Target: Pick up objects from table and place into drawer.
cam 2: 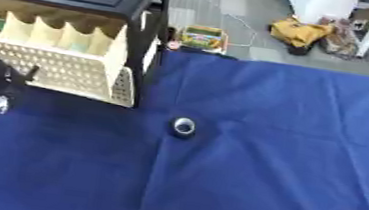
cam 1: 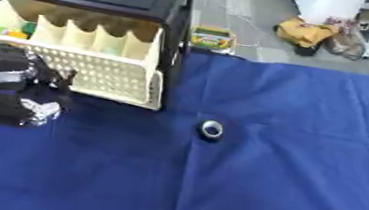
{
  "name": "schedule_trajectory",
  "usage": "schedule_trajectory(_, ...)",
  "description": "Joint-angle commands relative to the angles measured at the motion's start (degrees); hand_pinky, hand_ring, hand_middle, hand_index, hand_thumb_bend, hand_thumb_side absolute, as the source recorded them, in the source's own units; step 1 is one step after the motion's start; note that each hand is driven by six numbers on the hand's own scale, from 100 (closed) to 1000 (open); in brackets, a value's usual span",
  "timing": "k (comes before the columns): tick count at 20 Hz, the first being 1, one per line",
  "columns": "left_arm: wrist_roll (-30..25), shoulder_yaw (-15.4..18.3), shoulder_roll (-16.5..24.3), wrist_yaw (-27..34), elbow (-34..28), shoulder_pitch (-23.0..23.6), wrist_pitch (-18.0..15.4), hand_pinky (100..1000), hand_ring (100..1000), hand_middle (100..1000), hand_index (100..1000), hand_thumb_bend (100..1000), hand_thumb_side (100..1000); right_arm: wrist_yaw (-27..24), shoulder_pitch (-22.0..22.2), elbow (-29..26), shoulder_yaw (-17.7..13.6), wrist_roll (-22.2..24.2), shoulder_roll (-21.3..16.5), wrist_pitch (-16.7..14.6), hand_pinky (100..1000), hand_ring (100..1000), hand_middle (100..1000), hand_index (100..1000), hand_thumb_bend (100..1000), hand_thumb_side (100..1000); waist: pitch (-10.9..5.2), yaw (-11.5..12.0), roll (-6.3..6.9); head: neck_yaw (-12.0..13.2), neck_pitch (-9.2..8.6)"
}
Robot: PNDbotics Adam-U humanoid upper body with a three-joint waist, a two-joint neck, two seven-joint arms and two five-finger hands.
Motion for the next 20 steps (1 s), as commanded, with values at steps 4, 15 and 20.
schedule_trajectory(4, -0.1, -0.1, -0.5, -0.8, 2.8, -2.7, -0.3, 129, 647, 657, 936, 100, 1000, -0.7, -0.9, -1.2, -0.9, -0.7, -1.6, 0.2, 495, 617, 622, 810, 403, 828, -0.72, -0.2, 0.00, 0.3, -0.87)
schedule_trajectory(15, 1.7, -0.7, -4.0, -1.3, 8.6, -6.8, -0.6, 303, 747, 747, 965, 100, 1000, -1.1, -1.0, -1.4, -1.2, -1.3, -1.8, 0.3, 494, 616, 620, 807, 403, 822, -0.31, -0.5, -0.20, 0.8, -1.52)
schedule_trajectory(20, 2.7, -0.8, -5.3, -1.9, 11.0, -8.2, -1.0, 405, 775, 782, 966, 100, 1000, -1.4, -1.1, -1.6, -1.5, -1.9, -2.0, 0.4, 493, 615, 619, 805, 401, 818, 0.07, -0.6, -0.17, 1.0, -1.91)
